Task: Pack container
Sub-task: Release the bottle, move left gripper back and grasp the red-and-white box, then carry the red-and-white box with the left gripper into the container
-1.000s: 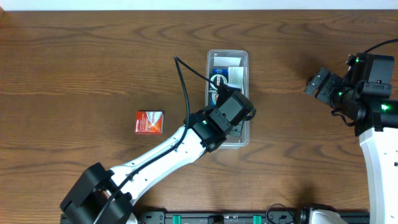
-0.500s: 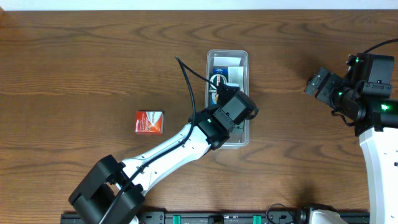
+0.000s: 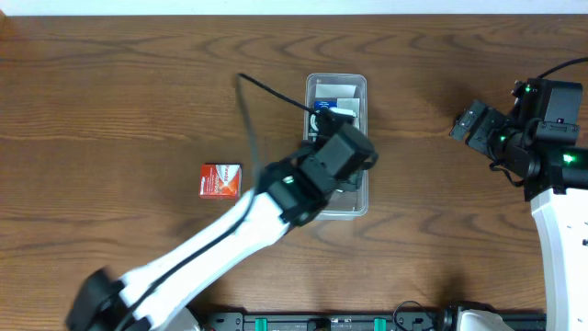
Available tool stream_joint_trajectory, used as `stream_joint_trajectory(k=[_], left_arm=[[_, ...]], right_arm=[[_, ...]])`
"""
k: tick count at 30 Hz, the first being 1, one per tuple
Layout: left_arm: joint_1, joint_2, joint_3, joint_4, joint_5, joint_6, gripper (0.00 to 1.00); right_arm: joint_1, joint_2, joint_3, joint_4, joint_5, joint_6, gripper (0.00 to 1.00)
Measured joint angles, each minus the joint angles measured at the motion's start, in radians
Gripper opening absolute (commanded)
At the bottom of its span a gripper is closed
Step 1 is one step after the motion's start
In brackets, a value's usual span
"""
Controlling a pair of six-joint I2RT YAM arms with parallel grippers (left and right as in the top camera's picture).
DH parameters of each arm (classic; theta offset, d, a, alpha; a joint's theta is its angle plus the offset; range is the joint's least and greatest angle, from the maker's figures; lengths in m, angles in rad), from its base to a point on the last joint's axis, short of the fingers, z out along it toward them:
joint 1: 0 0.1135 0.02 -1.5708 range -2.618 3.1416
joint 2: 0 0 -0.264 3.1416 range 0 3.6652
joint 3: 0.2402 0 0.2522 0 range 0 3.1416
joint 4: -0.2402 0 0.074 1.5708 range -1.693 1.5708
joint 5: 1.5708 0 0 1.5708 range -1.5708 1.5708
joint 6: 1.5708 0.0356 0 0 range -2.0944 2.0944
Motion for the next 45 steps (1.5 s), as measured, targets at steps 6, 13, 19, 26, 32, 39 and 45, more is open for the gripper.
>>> stream_joint_trajectory(k=[6,13,19,26,32,39,45], left_arm=[[0.134,-0.129,0.024,-0.275,-0.062,0.016,0.98],[0.388,-0.085,0.024,-0.425,-0.05,0.018,0.98],[0.562,-0.013,0.024,-0.451,0.047,0.09,0.98],[0.698,0.186,0.014,-0.454,0.186,0.226,0.98],[0.716,0.303,0.012,-0.45,0.22,0.308,0.98],[0.719,0.364,0.012,-0.418,0.233,0.362,0.98],[0.726,0.432,0.012,-0.393,0.238,0.365,0.98]], right_arm=[[0.0,0.0,0.0,0.0,0.0,0.0,0.99],[0.0,0.0,0.0,0.0,0.0,0.0,0.99],[0.0,0.0,0.0,0.0,0.0,0.0,0.99],[0.0,0.0,0.0,0.0,0.0,0.0,0.99],[0.0,0.0,0.0,0.0,0.0,0.0,0.99],[0.0,0.0,0.0,0.0,0.0,0.0,0.99],[0.0,0.0,0.0,0.0,0.0,0.0,0.99]])
